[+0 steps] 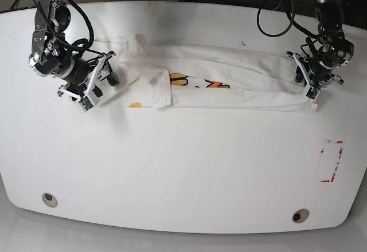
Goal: Layout the t-shirt on the table in an organized manner, then fold the t-shirt properly
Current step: 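Hold both shirt ends and stretch the shirt between the grippers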
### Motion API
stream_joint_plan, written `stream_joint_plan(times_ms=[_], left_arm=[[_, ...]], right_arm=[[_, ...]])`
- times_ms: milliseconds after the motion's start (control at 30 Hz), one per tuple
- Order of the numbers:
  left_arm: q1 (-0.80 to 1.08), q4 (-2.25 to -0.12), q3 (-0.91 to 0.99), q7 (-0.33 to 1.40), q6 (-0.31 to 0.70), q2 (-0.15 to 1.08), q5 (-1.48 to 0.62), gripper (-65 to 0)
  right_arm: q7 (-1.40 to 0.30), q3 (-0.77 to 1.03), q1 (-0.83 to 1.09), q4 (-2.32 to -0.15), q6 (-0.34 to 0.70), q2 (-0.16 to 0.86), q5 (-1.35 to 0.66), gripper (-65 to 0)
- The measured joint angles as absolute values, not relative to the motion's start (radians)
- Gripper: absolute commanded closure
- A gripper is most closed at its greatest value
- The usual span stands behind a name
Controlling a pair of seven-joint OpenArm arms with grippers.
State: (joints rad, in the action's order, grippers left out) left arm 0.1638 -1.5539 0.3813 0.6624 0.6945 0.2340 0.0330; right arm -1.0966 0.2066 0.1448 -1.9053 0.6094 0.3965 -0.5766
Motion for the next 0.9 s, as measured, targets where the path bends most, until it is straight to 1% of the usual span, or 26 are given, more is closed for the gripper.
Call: stream_joint_plan(times_ms=[233, 367, 600, 900], left_arm=[[0.177, -1.625, 0.426, 0.702, 0.698, 0.233, 0.061, -14.7], [0.173, -1.67, 0.427, 0.702, 0.698, 0.233, 0.059, -14.7], [0.166, -1.707, 0.427, 0.727, 0.701, 0.23, 0.052, -14.7], [0.166, -1.707, 0.427, 0.736, 0.701, 0.231, 0.055, -14.7]], right_arm=[[-1.127, 0.132, 0.117, -1.912, 0.606, 0.318, -0.57, -34.4], [-1.127, 0.107, 0.115, -1.911, 0.606, 0.296, -0.571, -34.4], [-1.128, 0.104, 0.107, -1.91, 0.603, 0.282, -0.555, -34.4], [-1.126, 0.019, 0.115, -1.89, 0.603, 0.281, -0.565, -34.4]])
